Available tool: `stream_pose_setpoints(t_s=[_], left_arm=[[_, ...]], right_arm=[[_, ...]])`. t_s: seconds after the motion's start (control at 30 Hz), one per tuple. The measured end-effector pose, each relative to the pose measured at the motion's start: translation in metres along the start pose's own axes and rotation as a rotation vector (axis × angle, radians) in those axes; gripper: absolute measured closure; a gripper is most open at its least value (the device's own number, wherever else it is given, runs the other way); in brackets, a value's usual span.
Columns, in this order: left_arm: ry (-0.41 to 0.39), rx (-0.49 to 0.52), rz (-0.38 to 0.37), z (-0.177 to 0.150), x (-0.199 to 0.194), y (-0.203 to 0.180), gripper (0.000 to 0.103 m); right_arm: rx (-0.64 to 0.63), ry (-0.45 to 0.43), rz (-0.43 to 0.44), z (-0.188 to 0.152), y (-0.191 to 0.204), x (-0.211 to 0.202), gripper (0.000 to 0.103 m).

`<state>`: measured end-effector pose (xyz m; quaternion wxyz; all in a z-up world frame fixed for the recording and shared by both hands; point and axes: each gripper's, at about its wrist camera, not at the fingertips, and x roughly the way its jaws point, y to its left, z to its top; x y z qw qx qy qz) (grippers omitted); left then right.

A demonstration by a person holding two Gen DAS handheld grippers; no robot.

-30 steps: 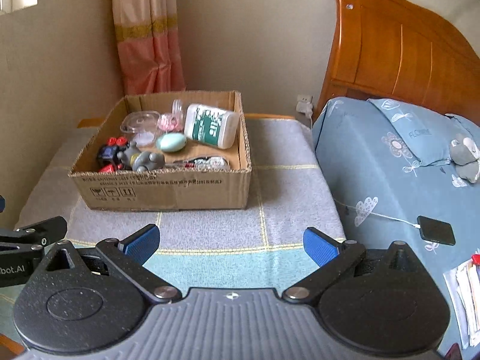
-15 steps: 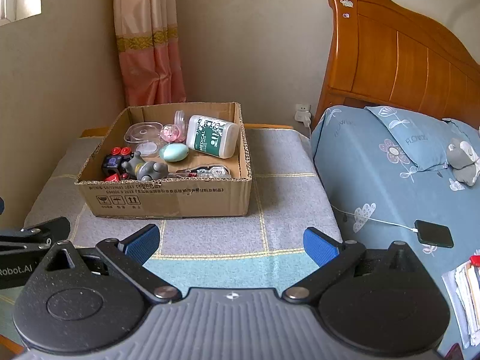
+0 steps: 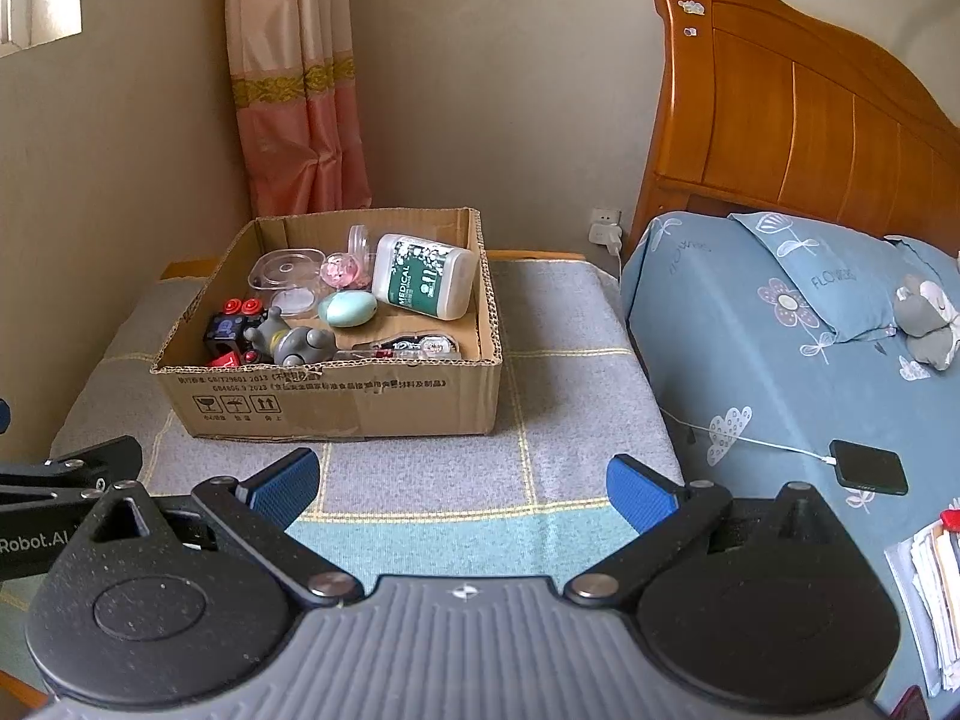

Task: Organize rigid objects

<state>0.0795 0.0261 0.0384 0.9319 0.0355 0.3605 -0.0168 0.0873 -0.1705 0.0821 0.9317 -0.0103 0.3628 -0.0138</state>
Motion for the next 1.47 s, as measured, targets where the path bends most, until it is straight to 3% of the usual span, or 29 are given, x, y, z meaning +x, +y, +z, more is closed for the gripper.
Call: stream_pose_setpoints(t_s=[1.47], left_arm=[[0.003, -0.007, -0.001, -0.0019, -0.0041, -0.0020, 0.002]], right_arm=[[-0.005, -0.010, 0.001, 0.0013, 0.0029, -0.0047, 0.000]])
